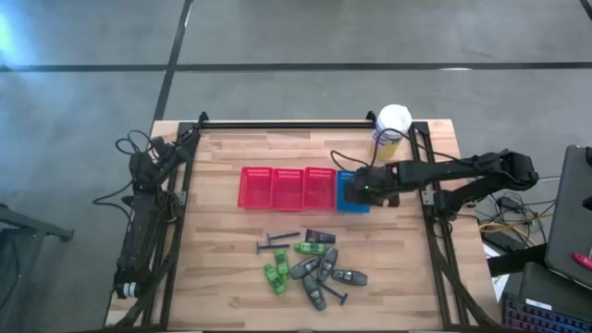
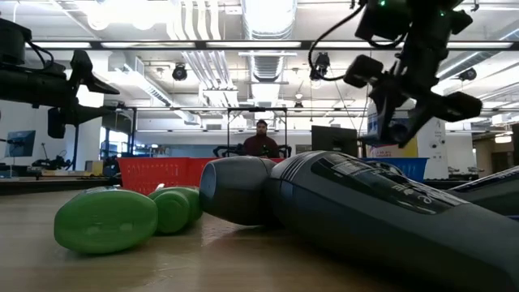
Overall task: Pick & Place Travel size toiletries
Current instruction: Put the dark blue shave cream into the blue bin
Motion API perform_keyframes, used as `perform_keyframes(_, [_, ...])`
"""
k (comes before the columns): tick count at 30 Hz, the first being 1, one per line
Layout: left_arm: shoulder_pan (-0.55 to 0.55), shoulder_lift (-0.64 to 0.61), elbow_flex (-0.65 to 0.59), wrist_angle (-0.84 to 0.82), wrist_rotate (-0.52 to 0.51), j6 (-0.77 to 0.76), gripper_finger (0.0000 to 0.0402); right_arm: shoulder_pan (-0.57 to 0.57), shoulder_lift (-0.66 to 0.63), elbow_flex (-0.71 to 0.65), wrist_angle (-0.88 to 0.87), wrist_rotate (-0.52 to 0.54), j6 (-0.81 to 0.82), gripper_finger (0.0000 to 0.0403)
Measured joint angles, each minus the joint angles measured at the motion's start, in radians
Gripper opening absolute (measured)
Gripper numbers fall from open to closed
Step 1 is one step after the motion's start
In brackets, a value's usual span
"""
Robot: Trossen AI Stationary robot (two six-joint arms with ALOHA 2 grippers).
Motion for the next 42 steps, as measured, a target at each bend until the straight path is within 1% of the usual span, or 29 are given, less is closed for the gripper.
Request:
perform_keyframes(4, [0.0, 0.0, 0.0, 0.002, 0.0, 0.002, 0.0273, 0.001, -0.002, -0.011, 0.002, 0.013, 0.06, 0.0136])
perform_keyframes(6, [0.0, 0.0, 0.0, 0.003, 0.0, 0.002, 0.0273, 0.002, 0.0, -0.012, 0.004, 0.054, 0.074, 0.0143])
perform_keyframes(8, [-0.003, 0.0, 0.0, 0.006, 0.0, 0.002, 0.0273, 0.0, 0.004, -0.01, 0.01, 0.08, 0.074, 0.0157])
perform_keyframes(15, [-0.006, 0.0, -0.002, 0.026, -0.002, -0.009, 0.0273, -0.002, 0.024, -0.008, 0.027, 0.073, 0.024, 0.0228])
perform_keyframes(18, [-0.006, 0.0, -0.002, 0.028, -0.002, -0.014, 0.0273, 0.018, 0.019, 0.022, 0.025, 0.075, -0.05, 0.0259])
perform_keyframes(20, [-0.006, 0.001, -0.002, 0.029, -0.002, -0.009, 0.0273, 0.05, 0.015, 0.056, 0.022, 0.079, -0.133, 0.0275])
perform_keyframes(23, [-0.006, 0.001, -0.002, 0.033, -0.002, 0.004, 0.0273, 0.107, 0.034, 0.116, 0.018, 0.047, -0.252, 0.0289])
perform_keyframes(26, [-0.006, 0.001, -0.002, 0.034, -0.003, 0.004, 0.0273, 0.173, 0.111, 0.183, 0.026, -0.026, -0.472, 0.029])
perform_keyframes(30, [-0.006, 0.001, -0.001, 0.034, -0.007, 0.005, 0.0273, 0.258, 0.27, 0.289, -0.004, -0.054, -0.813, 0.0274])
perform_keyframes(31, [-0.006, 0.001, -0.001, 0.034, -0.007, 0.005, 0.0273, 0.269, 0.309, 0.325, -0.026, -0.053, -0.844, 0.0268])
perform_keyframes(34, [-0.006, 0.002, -0.001, 0.033, -0.007, 0.005, 0.0273, 0.281, 0.422, 0.435, -0.139, -0.05, -0.86, 0.0248])
perform_keyframes(35, [-0.006, 0.002, -0.001, 0.033, -0.007, 0.005, 0.0273, 0.287, 0.454, 0.464, -0.161, -0.044, -0.897, 0.0242])
perform_keyframes(39, [-0.006, 0.002, -0.001, 0.033, -0.007, 0.005, 0.0273, 0.314, 0.549, 0.557, -0.186, 0.03, -1.04, 0.0226])
perform_keyframes(42, [-0.006, 0.002, -0.001, 0.033, -0.006, 0.005, 0.0273, 0.314, 0.598, 0.579, -0.184, 0.037, -1.084, 0.0222])
